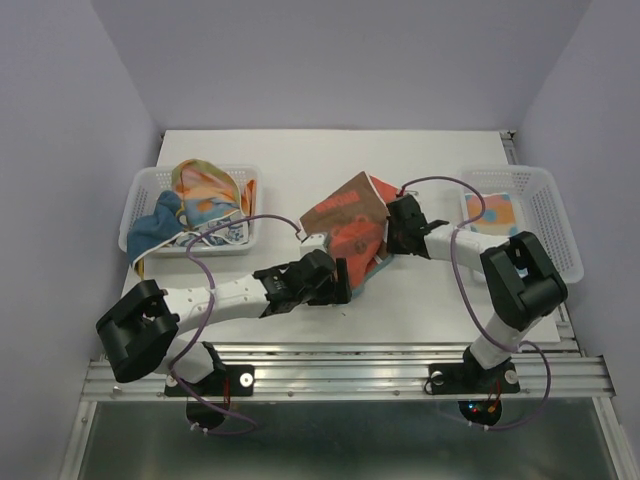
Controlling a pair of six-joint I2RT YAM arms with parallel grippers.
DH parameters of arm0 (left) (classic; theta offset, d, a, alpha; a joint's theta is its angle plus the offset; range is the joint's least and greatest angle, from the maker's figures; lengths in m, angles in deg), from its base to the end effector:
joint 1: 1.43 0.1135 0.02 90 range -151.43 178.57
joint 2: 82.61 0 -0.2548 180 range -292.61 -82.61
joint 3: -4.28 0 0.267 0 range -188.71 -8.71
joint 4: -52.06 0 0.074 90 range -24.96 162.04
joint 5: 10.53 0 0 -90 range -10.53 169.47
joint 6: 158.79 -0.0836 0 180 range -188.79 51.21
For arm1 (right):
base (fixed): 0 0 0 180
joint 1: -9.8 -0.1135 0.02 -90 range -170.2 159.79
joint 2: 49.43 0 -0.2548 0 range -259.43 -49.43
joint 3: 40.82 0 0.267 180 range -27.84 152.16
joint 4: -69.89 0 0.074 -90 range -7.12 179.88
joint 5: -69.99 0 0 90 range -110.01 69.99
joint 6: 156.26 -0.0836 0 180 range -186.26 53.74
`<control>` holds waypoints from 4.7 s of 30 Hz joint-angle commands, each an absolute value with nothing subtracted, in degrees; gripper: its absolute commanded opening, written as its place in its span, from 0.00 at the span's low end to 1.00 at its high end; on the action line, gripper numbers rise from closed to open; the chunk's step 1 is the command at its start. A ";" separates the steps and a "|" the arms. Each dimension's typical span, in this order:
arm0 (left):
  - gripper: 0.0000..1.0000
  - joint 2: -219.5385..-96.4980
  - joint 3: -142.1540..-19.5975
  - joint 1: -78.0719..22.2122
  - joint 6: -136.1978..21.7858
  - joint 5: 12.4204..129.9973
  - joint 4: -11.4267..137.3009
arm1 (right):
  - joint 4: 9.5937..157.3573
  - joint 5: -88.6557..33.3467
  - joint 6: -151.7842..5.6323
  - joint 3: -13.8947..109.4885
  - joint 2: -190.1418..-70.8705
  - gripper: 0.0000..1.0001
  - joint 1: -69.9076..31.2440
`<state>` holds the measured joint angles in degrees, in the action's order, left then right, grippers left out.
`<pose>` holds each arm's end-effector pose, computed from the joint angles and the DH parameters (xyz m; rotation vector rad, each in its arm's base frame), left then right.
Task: Fold and stack the towels
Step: Flatten out the crumpled towel, then fold the towel
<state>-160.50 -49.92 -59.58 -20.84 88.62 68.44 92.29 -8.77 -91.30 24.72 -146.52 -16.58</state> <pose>0.1859 -0.2740 0.1546 0.1236 2.3845 -0.7730 0.3394 0.1501 0.1005 0.0506 2.4907 0.1307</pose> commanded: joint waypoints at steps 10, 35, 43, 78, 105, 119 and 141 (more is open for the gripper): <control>0.99 -160.04 -48.52 -60.32 -20.71 92.30 72.33 | 95.27 -7.53 -99.74 14.27 -129.07 0.01 -21.58; 0.81 -168.13 -50.10 -58.91 -10.34 97.75 80.51 | 94.31 -10.44 -100.54 4.59 -121.06 0.01 -21.67; 0.80 -164.53 -47.29 -56.72 -9.02 98.19 82.70 | 95.10 -9.91 -100.80 4.07 -120.18 0.01 -21.67; 0.00 -174.04 -56.25 -63.65 -7.26 99.94 94.66 | 92.03 -12.89 -98.70 2.75 -114.04 0.01 -21.67; 0.00 -132.27 -89.47 -64.54 -35.39 74.38 69.70 | 86.75 -40.31 -94.12 41.68 -84.93 0.01 -21.67; 0.00 -131.66 -81.58 -64.54 -34.25 94.59 70.40 | 89.82 -24.61 -93.16 35.81 -86.69 0.01 -21.67; 0.00 -174.71 -81.21 -20.42 -39.08 66.38 50.45 | 70.14 3.11 -83.14 36.05 -132.11 0.01 -15.00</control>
<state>-171.73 -74.79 -23.32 -36.21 72.99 56.46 78.24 2.40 -85.57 29.48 -129.02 -17.82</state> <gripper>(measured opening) 0.030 0.015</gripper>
